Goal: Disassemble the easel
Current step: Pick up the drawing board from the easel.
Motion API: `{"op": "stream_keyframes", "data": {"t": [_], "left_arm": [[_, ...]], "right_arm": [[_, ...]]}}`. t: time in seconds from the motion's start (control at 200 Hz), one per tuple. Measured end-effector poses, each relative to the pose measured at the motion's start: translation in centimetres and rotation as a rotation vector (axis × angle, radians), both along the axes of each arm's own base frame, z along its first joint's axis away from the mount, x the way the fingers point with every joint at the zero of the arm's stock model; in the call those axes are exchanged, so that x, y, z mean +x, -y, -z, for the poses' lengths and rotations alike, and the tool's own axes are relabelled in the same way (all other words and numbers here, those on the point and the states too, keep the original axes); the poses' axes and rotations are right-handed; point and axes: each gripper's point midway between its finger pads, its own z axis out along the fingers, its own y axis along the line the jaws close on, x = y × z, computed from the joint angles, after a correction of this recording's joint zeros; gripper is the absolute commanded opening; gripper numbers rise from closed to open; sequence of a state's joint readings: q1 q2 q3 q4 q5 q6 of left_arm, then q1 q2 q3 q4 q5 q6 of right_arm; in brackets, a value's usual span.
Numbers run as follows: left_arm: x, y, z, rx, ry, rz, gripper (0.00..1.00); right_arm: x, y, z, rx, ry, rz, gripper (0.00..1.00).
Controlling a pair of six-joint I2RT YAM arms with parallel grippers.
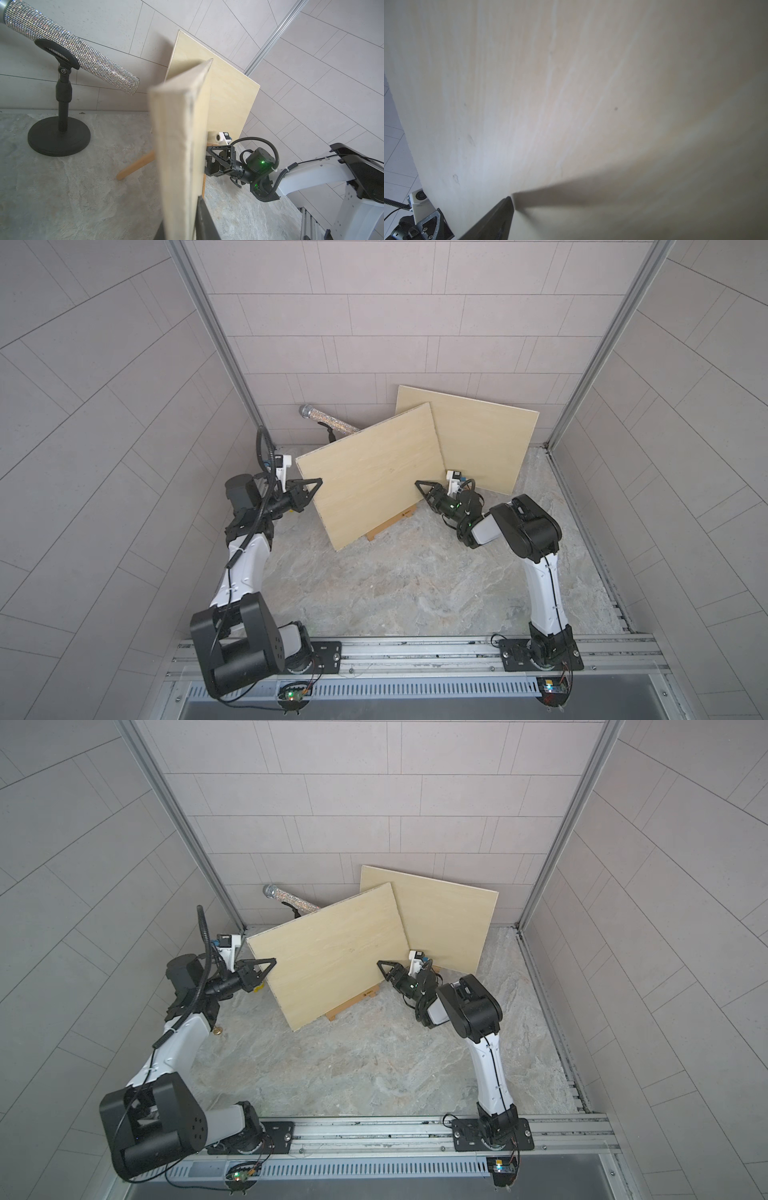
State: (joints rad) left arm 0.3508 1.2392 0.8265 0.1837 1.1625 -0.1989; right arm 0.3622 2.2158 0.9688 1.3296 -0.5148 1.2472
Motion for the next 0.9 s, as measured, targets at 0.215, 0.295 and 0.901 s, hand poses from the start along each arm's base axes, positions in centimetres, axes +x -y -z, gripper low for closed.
{"op": "stream_keyframes", "data": {"t": [0.215,0.295,0.901], "left_arm": [[-0.6,0.6,0.0,0.03,-0.007,0.001,0.0],[-0.7,0.9,0.1,0.043,-0.007,0.004,0.0],[-1.6,2.0,-0.1,0.148,0.006,0.009,0.0]], "right_arm": [[0.2,-0.1,0.1,-0.001,-0.013,0.0,0.91],[0.3,-0.2,0.1,-0.002,-0.019,0.001,0.91],[1.3,-0.5,0.5,-0.016,-0.062,0.011,0.91]]}}
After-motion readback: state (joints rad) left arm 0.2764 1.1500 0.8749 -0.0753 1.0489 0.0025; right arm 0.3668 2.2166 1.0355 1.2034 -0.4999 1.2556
